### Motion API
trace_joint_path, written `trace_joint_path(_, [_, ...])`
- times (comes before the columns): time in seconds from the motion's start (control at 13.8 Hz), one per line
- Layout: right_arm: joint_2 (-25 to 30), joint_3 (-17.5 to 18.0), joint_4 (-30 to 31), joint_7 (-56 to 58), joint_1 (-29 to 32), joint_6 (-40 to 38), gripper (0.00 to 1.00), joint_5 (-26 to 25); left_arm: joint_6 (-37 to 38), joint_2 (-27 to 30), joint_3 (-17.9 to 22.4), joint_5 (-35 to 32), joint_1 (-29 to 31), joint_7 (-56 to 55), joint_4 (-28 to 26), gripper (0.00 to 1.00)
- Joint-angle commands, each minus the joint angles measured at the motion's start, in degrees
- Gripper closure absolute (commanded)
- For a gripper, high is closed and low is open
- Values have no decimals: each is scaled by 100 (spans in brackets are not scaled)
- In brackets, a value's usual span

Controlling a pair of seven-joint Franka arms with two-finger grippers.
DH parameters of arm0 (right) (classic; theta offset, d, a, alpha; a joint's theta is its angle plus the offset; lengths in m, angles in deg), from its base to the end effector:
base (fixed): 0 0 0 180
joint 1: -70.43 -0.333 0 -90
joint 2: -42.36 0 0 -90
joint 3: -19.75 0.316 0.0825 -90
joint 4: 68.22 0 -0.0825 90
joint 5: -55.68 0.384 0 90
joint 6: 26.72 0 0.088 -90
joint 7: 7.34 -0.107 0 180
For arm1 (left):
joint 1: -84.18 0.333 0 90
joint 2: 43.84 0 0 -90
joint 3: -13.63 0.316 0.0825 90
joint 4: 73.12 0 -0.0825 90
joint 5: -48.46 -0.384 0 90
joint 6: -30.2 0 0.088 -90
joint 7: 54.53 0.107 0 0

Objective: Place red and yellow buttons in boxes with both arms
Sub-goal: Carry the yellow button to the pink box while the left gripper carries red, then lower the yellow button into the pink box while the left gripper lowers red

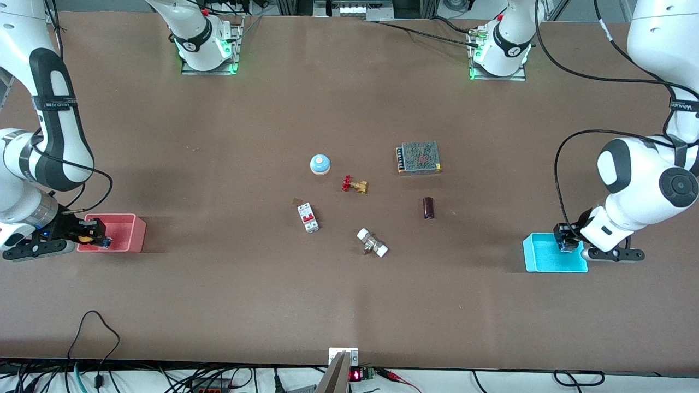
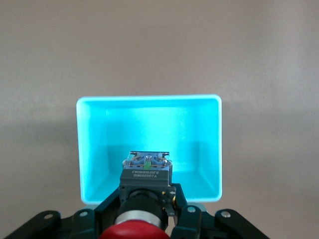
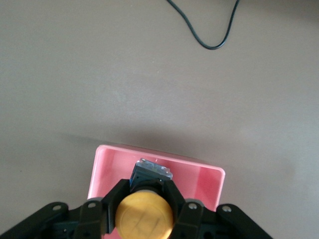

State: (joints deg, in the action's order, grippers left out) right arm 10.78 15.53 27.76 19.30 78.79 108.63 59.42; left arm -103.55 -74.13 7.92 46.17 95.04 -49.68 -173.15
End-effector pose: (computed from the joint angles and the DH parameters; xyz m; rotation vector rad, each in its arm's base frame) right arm 0.6771 -0.1440 0.2971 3.0810 0.3335 0.2074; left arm 0.6678 0.0672 0.2786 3.1255 -0.0100 0.1005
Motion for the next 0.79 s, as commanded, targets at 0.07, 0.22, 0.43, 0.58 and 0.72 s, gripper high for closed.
trace_joint_path(0.07, [-111,53,-44,307,78,-78,70,180,191,-371,-35,-80,47,112,484,97])
trace_joint_path(0.22, [-198,53,-17,507,96,-87,70,179,191,-573,-44,-210,39,121,668,97])
trace_joint_path(0.43, [-269,53,44,720,148,-87,70,179,200,-706,-44,-361,39,95,669,97])
trace_joint_path(0.58, [-269,53,44,729,148,-96,70,179,182,-776,-44,-369,39,95,678,97])
trace_joint_path(0.72, [-313,53,53,763,148,-96,70,171,182,-794,-44,-369,39,95,678,97])
